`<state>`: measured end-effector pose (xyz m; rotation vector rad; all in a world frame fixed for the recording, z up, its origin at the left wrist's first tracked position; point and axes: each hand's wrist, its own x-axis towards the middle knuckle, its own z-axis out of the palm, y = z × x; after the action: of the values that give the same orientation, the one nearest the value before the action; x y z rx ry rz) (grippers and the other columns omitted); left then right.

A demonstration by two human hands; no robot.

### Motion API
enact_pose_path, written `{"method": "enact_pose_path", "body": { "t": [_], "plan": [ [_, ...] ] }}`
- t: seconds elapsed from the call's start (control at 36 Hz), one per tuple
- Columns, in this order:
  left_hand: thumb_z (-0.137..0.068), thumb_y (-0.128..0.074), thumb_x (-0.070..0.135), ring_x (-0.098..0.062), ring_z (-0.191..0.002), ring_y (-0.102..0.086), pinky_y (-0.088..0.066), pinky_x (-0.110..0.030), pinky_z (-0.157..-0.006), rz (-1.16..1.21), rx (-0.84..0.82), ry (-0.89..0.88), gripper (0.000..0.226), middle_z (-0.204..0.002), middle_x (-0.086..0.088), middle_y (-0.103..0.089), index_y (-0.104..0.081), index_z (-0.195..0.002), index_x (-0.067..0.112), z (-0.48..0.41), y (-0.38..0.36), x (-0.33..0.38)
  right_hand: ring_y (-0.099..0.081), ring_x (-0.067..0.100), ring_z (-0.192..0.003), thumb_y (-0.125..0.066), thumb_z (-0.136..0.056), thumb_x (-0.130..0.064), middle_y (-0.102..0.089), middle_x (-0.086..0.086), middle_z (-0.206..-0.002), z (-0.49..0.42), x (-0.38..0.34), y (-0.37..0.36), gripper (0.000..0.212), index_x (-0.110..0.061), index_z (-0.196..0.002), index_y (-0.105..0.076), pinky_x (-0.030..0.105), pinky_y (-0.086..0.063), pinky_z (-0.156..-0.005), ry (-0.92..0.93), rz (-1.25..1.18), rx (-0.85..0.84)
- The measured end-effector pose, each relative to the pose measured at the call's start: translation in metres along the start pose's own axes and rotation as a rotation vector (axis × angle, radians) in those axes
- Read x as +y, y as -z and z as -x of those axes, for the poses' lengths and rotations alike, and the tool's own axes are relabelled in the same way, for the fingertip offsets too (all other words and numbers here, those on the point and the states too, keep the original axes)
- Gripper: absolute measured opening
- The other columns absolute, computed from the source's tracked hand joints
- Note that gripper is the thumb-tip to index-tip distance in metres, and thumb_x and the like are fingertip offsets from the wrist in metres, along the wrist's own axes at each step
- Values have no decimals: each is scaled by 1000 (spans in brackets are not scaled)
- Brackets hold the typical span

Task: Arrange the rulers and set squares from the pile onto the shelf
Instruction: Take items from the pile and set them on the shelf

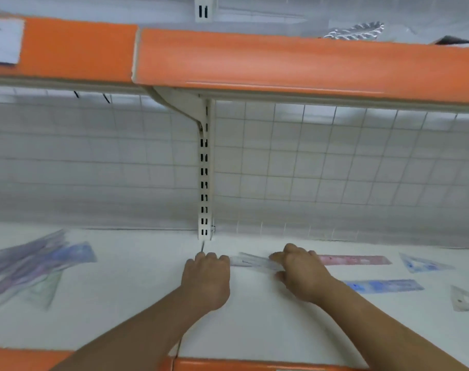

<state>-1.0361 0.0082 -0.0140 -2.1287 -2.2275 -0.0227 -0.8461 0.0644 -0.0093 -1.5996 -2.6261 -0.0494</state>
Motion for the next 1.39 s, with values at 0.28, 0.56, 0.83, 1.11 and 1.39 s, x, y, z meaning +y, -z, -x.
{"method": "enact_pose_path", "body": {
  "t": [0.28, 0.56, 0.83, 1.11, 1.39],
  "plan": [
    [-97, -40, 22, -25, -120, -42, -35, -32, -94, -38, -69, 200, 35, -126, -6, -49, -41, -132, 15, 2, -1, -24, -48, 25, -106, -47, -93, -29, -39, 0, -96, -53, 2, -9, 17, -23, -105, -57, 32, -31, -78, 131, -37, -51],
    [-96, -42, 22, -26, -119, -43, -37, -33, -92, -60, -89, 250, 38, -127, -7, -48, -40, -133, 14, -9, -5, -18, -47, 22, -113, -52, -88, -38, -39, -3, -98, -72, 10, -23, 28, -31, -114, -60, 30, -39, -89, 153, -184, -174],
    [-95, -43, 21, -25, -119, -43, -37, -32, -91, -55, -86, 288, 35, -125, -6, -49, -43, -129, 15, -13, -5, -13, -47, 23, -115, -48, -92, -28, -43, 1, -107, -76, 10, -23, 31, -27, -121, -57, 30, -42, -93, 177, -170, -182],
    [-95, -44, 22, -26, -117, -44, -37, -32, -89, -34, -66, 424, 32, -124, -7, -51, -45, -126, 14, 20, 4, -40, -40, 21, -123, -48, -96, -37, -45, 1, -128, -69, -64, -7, 38, -24, -131, -50, 30, -37, -99, 374, -205, -59],
    [-94, -48, 25, -27, -119, -43, -38, -34, -91, 0, -63, 568, 36, -124, -8, -50, -44, -129, 14, 74, 9, -108, -39, 19, -124, -49, -95, -41, -46, -1, -129, -62, -165, -2, 38, -25, -130, -51, 31, -36, -100, 568, -195, -96]
  ]
}}
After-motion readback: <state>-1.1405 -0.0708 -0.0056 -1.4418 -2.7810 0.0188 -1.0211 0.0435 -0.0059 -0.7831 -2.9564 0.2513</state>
